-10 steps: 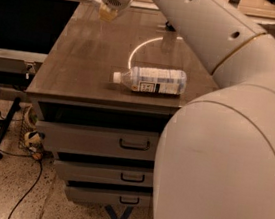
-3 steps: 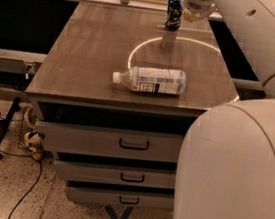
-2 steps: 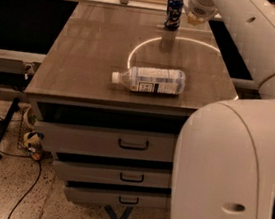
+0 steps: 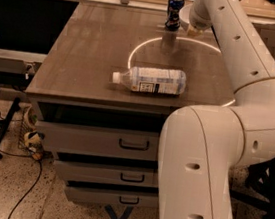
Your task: Move white bowl near pepsi can
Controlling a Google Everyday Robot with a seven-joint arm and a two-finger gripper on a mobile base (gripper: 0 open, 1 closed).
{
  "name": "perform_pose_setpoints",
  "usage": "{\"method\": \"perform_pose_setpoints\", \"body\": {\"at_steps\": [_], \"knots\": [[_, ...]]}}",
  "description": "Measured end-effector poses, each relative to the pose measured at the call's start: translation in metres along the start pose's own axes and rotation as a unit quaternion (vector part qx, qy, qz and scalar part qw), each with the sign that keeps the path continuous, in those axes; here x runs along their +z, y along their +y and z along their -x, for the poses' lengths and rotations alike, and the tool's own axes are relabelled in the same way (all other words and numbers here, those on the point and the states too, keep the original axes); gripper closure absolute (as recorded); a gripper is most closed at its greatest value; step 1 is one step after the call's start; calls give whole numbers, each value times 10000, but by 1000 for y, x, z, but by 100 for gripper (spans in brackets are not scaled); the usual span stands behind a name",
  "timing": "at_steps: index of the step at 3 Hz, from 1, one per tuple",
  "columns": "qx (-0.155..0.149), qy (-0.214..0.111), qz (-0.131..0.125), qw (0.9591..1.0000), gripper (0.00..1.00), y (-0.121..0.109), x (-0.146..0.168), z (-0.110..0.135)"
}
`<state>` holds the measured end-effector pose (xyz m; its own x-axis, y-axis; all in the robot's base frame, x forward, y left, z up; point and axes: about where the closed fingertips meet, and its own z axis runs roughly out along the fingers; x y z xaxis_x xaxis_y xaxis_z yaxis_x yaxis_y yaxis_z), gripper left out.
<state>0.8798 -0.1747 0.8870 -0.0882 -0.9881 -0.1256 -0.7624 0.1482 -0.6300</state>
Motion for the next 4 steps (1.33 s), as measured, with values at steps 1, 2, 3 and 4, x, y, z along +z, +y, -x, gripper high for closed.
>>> {"method": "perform_pose_setpoints", "body": {"at_steps": [1,2,3,4], "knots": [[-270,-155,142,9994,100,7,9,7],[-363,-202,256,9988,75,14,22,10],[-361,-200,285,9987,53,17,27,10],[-330,-150,278,9990,30,17,30,7]]}}
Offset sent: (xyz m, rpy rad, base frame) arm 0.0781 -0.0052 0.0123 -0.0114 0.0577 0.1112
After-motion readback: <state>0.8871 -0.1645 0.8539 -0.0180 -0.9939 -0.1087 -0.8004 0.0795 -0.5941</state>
